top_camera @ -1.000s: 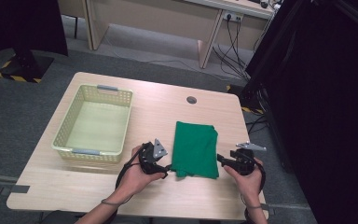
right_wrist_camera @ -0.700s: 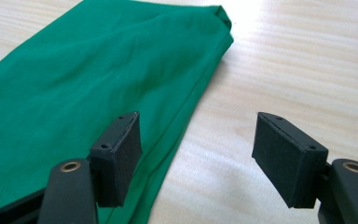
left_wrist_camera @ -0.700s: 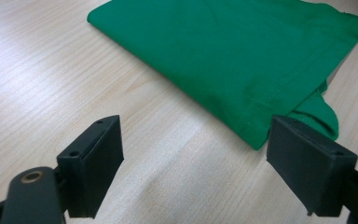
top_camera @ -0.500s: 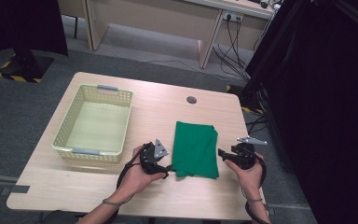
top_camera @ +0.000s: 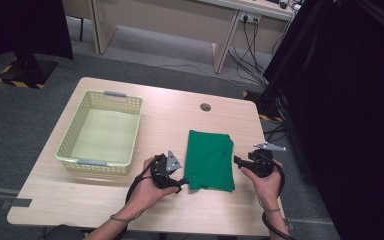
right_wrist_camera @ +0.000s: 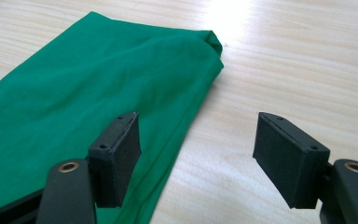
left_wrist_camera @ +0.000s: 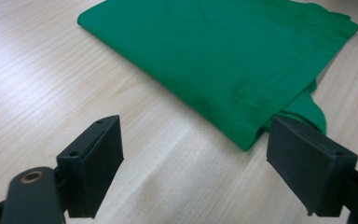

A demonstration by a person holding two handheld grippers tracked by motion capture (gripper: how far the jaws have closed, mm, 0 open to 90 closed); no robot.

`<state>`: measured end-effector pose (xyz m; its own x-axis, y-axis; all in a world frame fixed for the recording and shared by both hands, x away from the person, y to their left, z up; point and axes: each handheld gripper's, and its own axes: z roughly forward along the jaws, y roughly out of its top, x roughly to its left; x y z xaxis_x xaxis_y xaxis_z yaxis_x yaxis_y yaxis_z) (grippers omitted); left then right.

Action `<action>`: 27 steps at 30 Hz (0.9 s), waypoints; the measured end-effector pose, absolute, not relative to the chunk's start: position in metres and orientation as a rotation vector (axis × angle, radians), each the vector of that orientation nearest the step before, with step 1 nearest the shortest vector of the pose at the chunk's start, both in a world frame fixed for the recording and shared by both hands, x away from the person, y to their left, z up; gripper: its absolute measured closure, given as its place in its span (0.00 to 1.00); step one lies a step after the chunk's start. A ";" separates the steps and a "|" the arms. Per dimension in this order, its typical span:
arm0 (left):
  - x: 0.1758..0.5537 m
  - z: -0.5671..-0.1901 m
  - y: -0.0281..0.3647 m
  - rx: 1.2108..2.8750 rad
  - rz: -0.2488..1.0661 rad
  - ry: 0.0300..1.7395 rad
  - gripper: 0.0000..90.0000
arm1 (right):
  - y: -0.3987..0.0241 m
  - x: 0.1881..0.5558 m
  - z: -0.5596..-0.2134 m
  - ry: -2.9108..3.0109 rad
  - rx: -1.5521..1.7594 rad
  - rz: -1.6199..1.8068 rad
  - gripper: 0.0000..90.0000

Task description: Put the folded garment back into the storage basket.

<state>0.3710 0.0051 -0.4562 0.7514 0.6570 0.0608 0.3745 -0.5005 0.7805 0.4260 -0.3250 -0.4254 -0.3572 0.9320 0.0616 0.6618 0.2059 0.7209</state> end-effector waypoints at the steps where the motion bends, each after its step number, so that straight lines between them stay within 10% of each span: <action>1: 0.371 -0.457 0.004 2.148 0.450 0.768 0.20 | -0.323 0.428 -0.425 2.102 1.482 0.949 0.35; 27: 0.381 -0.469 -0.021 2.195 0.382 0.734 0.21 | -0.296 0.504 -0.431 2.167 1.526 0.864 0.34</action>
